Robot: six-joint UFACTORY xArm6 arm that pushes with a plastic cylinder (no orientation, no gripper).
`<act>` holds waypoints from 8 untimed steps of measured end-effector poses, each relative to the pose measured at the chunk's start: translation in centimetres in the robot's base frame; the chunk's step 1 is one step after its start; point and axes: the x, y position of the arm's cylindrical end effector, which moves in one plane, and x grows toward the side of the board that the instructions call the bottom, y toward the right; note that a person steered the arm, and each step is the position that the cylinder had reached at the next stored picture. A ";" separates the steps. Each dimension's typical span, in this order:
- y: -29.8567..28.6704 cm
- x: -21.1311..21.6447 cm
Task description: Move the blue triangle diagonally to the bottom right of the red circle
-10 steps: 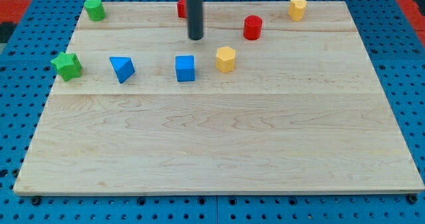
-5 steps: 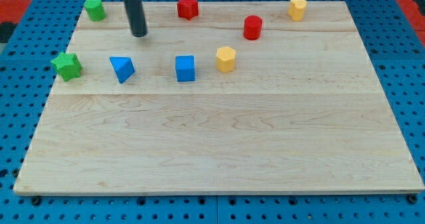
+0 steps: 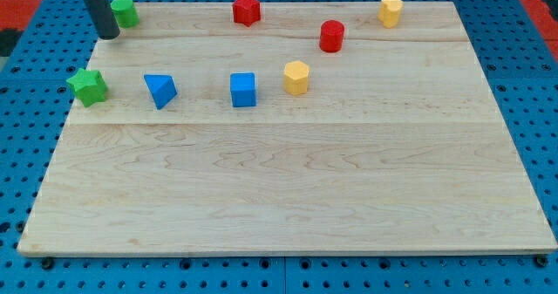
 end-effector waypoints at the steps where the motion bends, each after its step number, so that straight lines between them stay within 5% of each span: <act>1: 0.2 0.1; 4: 0.5 3.1; 5: 5.9 4.9; 8: 9.0 12.6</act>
